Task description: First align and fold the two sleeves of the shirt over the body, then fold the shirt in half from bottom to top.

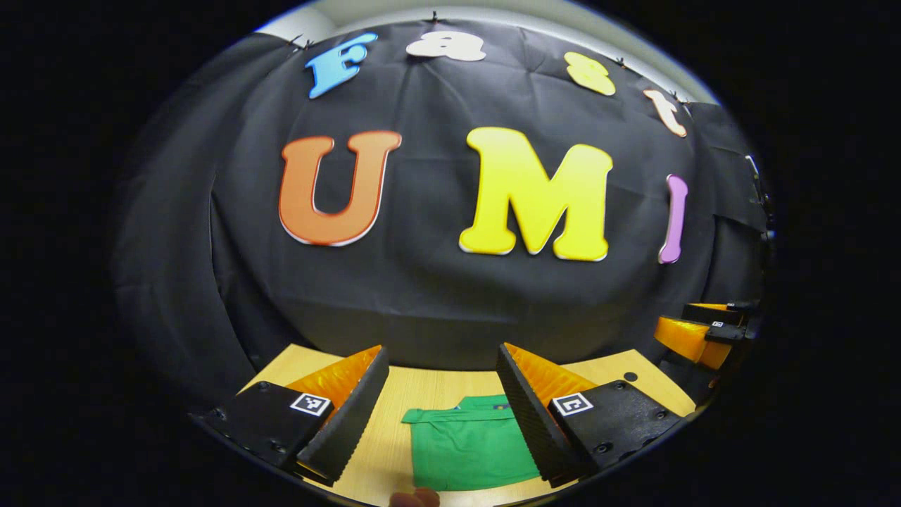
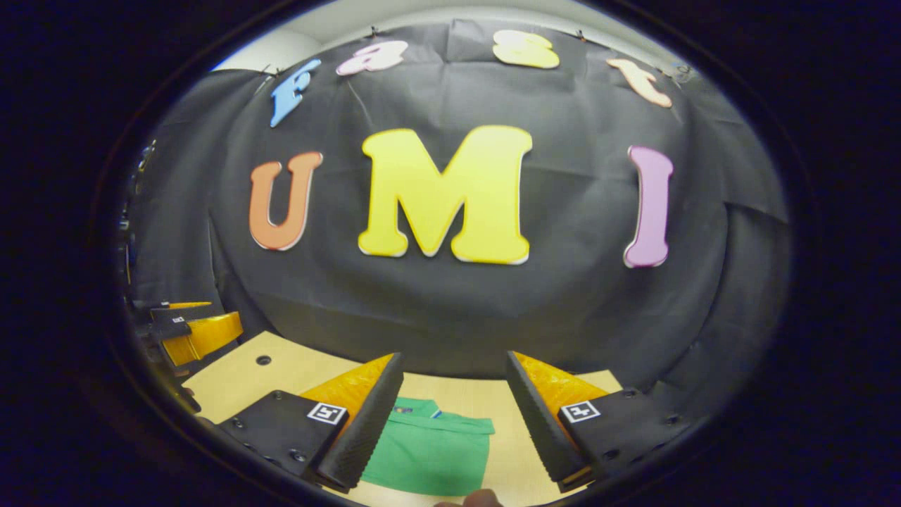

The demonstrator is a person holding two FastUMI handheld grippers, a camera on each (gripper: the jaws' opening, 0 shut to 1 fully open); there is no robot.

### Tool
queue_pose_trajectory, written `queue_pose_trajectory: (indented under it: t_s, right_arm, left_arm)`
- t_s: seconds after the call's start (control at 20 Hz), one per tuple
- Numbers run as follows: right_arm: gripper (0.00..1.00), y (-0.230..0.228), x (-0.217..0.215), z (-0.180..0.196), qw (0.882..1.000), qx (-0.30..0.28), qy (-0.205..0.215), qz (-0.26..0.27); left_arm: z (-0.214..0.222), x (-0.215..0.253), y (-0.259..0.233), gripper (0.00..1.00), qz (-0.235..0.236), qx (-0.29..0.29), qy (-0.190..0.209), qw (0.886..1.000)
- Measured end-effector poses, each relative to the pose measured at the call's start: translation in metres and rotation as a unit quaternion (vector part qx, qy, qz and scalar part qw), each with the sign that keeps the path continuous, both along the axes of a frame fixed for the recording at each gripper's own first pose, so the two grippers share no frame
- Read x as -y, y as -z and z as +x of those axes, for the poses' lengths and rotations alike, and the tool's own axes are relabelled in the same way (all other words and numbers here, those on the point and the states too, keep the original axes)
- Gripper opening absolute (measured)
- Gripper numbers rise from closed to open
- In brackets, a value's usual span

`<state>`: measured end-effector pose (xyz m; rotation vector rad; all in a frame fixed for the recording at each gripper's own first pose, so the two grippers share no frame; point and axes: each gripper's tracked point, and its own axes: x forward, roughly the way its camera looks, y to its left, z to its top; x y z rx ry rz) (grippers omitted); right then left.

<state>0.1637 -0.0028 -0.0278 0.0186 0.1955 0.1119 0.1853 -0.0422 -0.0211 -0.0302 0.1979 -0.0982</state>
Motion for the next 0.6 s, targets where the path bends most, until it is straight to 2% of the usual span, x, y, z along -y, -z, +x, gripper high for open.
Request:
queue_pose_trajectory:
  t_s: [0.05, 0.25, 0.35, 0.45, 0.6]
  right_arm:
    - [0.92, -0.013, -0.002, -0.013, 1.0, 0.017, 0.005, -0.001]
    - [0.92, -0.051, -0.005, -0.067, 0.997, 0.07, 0.017, -0.002]
    - [0.95, -0.058, -0.008, -0.09, 0.996, 0.082, 0.019, -0.002]
    - [0.92, -0.057, -0.011, -0.105, 0.997, 0.079, 0.021, 0.011]
    - [0.95, -0.072, -0.002, -0.125, 0.994, 0.098, 0.043, 0.018]
  left_arm:
    - [-0.017, 0.005, -0.012, 0.98, -0.006, 0.004, 0.004, 1.0]
    - [-0.071, 0.025, -0.044, 0.98, -0.028, 0.015, 0.024, 0.999]
    - [-0.092, 0.021, -0.057, 0.98, -0.023, 0.027, 0.018, 0.999]
    - [-0.104, 0.018, -0.07, 0.98, -0.017, 0.043, 0.011, 0.999]
    - [-0.122, 0.015, -0.083, 0.99, -0.012, 0.064, 0.005, 0.998]
